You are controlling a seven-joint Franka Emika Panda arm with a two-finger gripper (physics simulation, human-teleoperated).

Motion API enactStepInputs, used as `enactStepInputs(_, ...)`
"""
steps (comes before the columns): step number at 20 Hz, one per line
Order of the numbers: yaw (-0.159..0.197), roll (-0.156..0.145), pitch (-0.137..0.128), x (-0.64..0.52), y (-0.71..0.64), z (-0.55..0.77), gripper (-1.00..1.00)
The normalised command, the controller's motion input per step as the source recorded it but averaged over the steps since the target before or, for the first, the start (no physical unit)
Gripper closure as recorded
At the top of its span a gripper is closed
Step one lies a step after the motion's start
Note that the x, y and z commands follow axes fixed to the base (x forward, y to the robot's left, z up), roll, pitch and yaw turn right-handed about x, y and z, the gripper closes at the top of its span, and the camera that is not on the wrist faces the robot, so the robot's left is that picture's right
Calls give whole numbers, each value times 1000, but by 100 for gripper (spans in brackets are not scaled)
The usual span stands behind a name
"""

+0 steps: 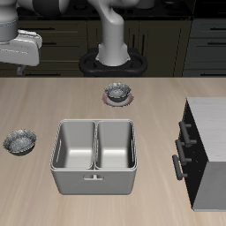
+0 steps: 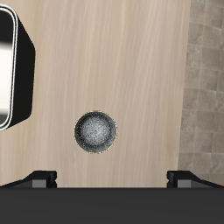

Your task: Pick up the bowl on the table and place it on top of the white cabinet

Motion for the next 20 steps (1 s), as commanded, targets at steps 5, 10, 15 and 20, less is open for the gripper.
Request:
enactStepInputs(5,12,17,7,154,205,-61,-100)
enactStepInputs(10,8,8,15,99,55,-109,-100)
enactStepInputs(15,-3,-14,18,95,-35,-196,-100)
enactStepInputs(20,-2,-17,14,76,-60,-223,-100)
